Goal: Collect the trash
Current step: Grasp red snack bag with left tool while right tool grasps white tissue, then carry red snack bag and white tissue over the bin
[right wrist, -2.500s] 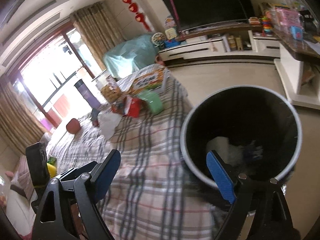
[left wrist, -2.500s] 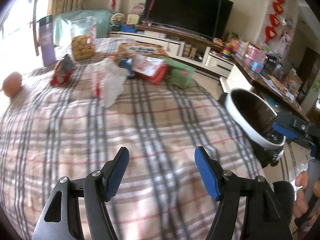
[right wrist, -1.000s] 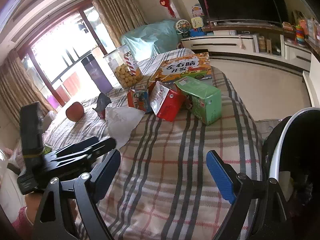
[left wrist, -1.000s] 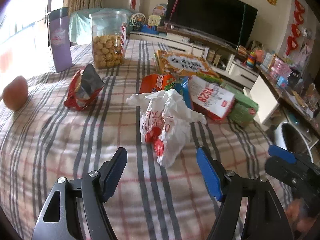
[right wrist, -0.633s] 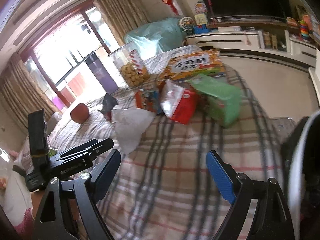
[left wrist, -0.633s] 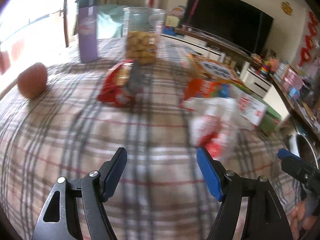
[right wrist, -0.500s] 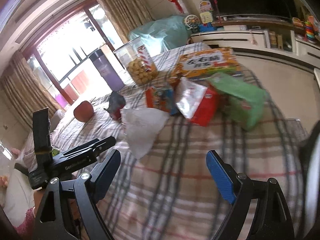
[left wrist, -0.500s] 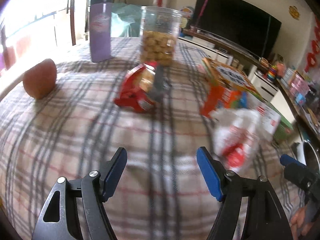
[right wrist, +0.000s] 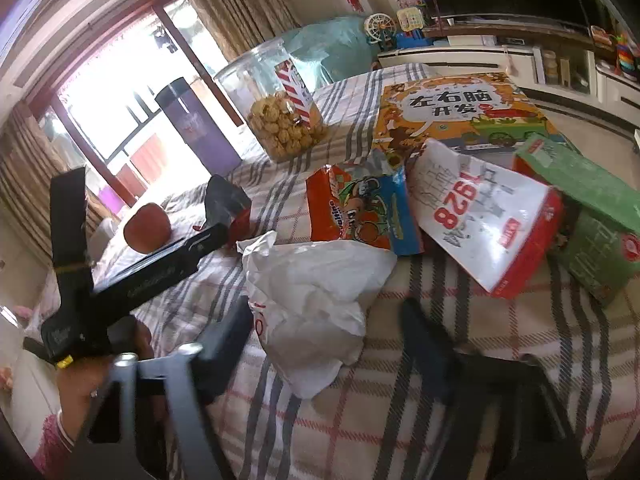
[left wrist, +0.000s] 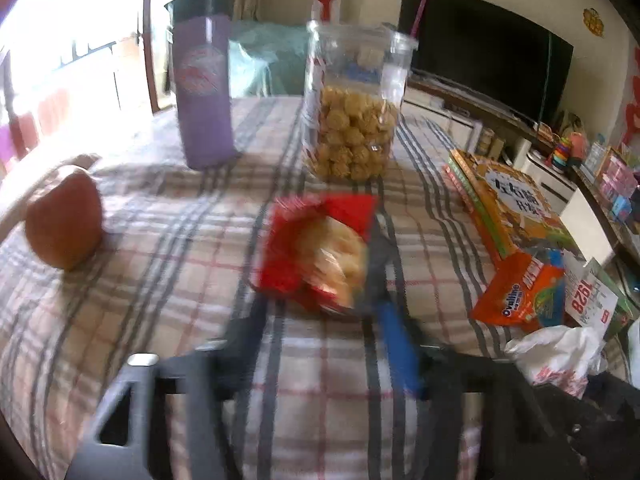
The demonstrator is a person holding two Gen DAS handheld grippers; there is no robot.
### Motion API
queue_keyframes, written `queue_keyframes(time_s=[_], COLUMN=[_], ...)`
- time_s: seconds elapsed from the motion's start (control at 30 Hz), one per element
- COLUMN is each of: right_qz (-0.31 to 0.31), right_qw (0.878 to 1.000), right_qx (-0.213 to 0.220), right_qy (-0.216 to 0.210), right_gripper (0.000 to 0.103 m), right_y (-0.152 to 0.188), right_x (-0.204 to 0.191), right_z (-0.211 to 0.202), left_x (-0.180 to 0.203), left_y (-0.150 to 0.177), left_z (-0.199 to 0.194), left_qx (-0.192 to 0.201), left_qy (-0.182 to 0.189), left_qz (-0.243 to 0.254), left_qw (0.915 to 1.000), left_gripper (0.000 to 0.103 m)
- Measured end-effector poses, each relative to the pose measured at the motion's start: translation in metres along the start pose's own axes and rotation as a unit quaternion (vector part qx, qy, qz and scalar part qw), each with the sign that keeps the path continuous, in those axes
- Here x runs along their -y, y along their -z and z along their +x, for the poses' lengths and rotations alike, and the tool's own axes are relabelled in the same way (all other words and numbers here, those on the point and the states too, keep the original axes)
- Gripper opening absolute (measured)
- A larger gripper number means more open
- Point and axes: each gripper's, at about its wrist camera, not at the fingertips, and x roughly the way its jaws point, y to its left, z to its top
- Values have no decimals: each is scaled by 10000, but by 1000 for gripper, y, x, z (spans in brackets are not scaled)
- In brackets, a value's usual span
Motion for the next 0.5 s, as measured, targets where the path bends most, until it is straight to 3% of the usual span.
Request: queue_keyframes(time_s=[0.03,0.07,0.2,0.5], right_qz=[-16,-42,-6,86], right_qw=[10000,10000,9999,9991], right_qx=[-7,20,92,259], right_qy=[-64,-51,-132,-330], right_gripper=[48,46,41,40], right_y=[0,1,7,23], right_x=[-1,-3,-1,6], right_z=[0,-1,-13,-54], left_x=[-1,-4,-10,-3], left_y=[-1,-2,-1,28], left_z=[5,10,6,-34], left_qx=[-81,-149,-68,-19], left_qy=[53,114,165,359], left_qz=[-33,-90,-127,-9], left_qw=[9999,9998,9998,9994], left_gripper=[13,3,0,0])
